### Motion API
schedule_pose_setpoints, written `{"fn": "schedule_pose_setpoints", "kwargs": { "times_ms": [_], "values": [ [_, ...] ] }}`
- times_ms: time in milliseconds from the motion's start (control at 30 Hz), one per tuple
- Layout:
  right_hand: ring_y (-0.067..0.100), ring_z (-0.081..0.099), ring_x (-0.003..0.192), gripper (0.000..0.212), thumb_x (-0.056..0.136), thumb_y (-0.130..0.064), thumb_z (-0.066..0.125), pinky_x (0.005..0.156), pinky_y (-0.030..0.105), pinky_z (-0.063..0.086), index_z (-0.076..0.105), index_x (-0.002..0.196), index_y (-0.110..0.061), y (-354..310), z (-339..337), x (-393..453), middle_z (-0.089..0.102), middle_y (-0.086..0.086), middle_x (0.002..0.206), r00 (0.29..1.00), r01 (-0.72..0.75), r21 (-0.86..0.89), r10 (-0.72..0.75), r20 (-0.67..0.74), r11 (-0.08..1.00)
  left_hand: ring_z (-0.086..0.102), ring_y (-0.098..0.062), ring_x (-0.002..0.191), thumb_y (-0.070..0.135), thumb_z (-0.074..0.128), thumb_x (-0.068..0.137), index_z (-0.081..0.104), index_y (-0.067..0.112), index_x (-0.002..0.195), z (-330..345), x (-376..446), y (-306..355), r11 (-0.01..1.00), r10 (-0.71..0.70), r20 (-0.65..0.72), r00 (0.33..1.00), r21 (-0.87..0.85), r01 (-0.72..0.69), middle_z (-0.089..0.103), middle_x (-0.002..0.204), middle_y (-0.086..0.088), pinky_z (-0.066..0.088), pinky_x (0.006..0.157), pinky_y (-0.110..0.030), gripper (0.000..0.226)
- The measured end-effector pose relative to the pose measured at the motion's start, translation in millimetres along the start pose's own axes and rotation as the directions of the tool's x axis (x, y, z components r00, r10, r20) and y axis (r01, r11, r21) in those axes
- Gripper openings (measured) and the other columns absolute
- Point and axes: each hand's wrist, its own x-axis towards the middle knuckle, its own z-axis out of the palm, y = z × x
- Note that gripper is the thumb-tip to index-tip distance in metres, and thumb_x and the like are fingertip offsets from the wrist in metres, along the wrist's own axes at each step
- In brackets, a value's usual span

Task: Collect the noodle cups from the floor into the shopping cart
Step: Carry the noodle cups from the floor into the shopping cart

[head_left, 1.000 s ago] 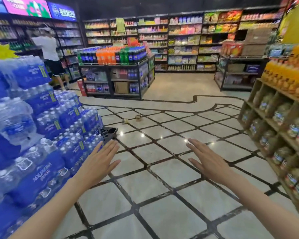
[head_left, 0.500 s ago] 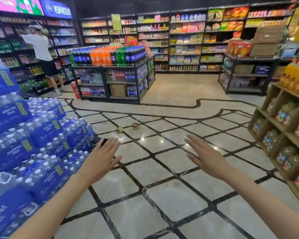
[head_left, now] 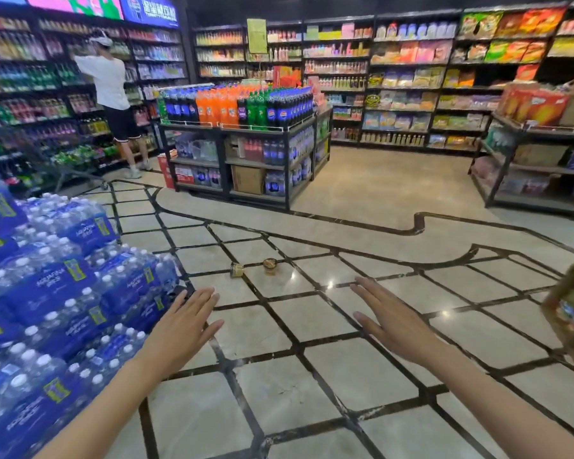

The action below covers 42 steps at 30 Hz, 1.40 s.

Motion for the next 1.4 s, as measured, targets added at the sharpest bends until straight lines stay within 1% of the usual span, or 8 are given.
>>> {"fn": "schedule_pose_setpoints", "kwargs": {
  "times_ms": [300, 500, 600, 733, 933, 1100, 1200, 1400],
  "values": [
    [0.01, 0.017, 0.145, 0.058, 0.099, -0.041, 0.04, 0.114, 0.022, 0.019, 0.023, 0.151, -0.021, 67.9, 40.1, 237.2, 0.015, -0.006, 0.159, 0.998, -0.001, 0.055, -0.002, 0.057, 0.998, 0.063, -0.022, 0.112, 0.054, 0.002, 0.1, 0.067, 0.005, 0.116, 59.4, 212.6, -94.8, 0.998, -0.04, 0.128, 0.991, -0.042, 0.045, 0.068, 0.118, -0.008, 0.026, 0.104, -0.033, 0.083],
    [0.009, 0.015, 0.145, 0.073, 0.089, -0.06, 0.025, 0.114, 0.024, 0.02, 0.02, 0.151, -0.022, 110.0, 60.8, 375.2, 0.013, -0.008, 0.159, 0.993, -0.055, 0.085, 0.045, 0.113, 0.995, 0.005, -0.011, 0.147, 0.074, -0.046, 0.048, 0.014, 0.017, 0.152, 76.9, 331.8, -153.0, 0.976, -0.135, 0.102, 0.986, -0.155, 0.15, 0.013, 0.16, 0.001, -0.008, 0.113, -0.027, 0.134],
    [0.009, 0.016, 0.145, 0.064, 0.096, -0.051, 0.036, 0.115, 0.025, 0.019, 0.02, 0.151, -0.023, 135.7, 78.8, 444.6, 0.015, -0.006, 0.159, 0.988, -0.068, 0.084, 0.056, 0.142, 0.994, 0.004, -0.011, 0.147, 0.076, -0.033, 0.056, 0.013, 0.017, 0.152, 101.4, 386.3, -179.8, 0.959, -0.173, 0.089, 0.981, -0.213, 0.188, 0.011, 0.16, 0.001, -0.005, 0.115, -0.027, 0.122],
    [0.01, 0.02, 0.144, 0.062, 0.097, -0.045, 0.042, 0.114, 0.023, 0.02, 0.021, 0.151, -0.021, 169.7, 111.0, 546.6, 0.017, -0.006, 0.159, 0.988, -0.041, 0.073, 0.029, 0.151, 0.996, 0.006, -0.011, 0.147, 0.076, -0.044, 0.048, 0.013, 0.017, 0.152, 150.3, 466.3, -215.3, 0.95, -0.214, 0.135, 0.967, -0.202, 0.238, 0.012, 0.16, 0.0, -0.004, 0.116, -0.028, 0.132],
    [0.01, 0.021, 0.144, 0.067, 0.096, -0.046, 0.045, 0.112, 0.02, 0.022, 0.019, 0.151, -0.021, 221.6, 160.2, 704.3, 0.013, -0.005, 0.159, 0.974, -0.048, 0.098, 0.025, 0.223, 0.994, 0.009, -0.014, 0.147, 0.049, 0.016, 0.099, 0.014, 0.016, 0.152, 207.5, 592.2, -267.5, 0.919, -0.279, 0.259, 0.925, -0.207, 0.336, 0.014, 0.16, -0.002, 0.003, 0.119, -0.031, 0.062],
    [0.012, 0.02, 0.144, 0.071, 0.094, -0.048, 0.049, 0.113, 0.023, 0.02, 0.018, 0.151, -0.019, 248.0, 198.8, 815.2, 0.015, -0.003, 0.159, 0.951, -0.081, 0.133, 0.037, 0.305, 0.988, 0.014, -0.016, 0.147, 0.048, 0.016, 0.1, 0.017, 0.014, 0.152, 248.3, 670.3, -314.3, 0.862, -0.335, 0.352, 0.874, -0.259, 0.435, 0.017, 0.159, -0.004, 0.009, 0.12, -0.032, 0.062],
    [0.013, 0.02, 0.144, 0.074, 0.092, -0.049, 0.052, 0.114, 0.025, 0.021, 0.019, 0.151, -0.019, 258.8, 228.7, 863.0, 0.018, -0.002, 0.158, 0.931, -0.12, 0.156, 0.056, 0.36, 0.98, 0.023, -0.023, 0.144, 0.065, -0.015, 0.087, 0.022, 0.008, 0.15, 279.1, 707.4, -334.6, 0.832, -0.351, 0.4, 0.847, -0.282, 0.478, 0.021, 0.157, -0.011, 0.018, 0.118, -0.036, 0.093],
    [0.017, 0.02, 0.145, 0.088, 0.084, -0.051, 0.063, 0.114, 0.029, 0.023, 0.017, 0.151, -0.016, 279.9, 317.9, 944.5, 0.017, 0.001, 0.159, 0.864, -0.25, 0.157, 0.147, 0.481, 0.956, 0.026, -0.029, 0.142, 0.061, 0.007, 0.094, 0.02, 0.007, 0.15, 371.5, 780.7, -368.3, 0.708, -0.382, 0.555, 0.739, -0.338, 0.62, 0.022, 0.156, -0.013, 0.022, 0.115, -0.038, 0.078]
  ]
}}
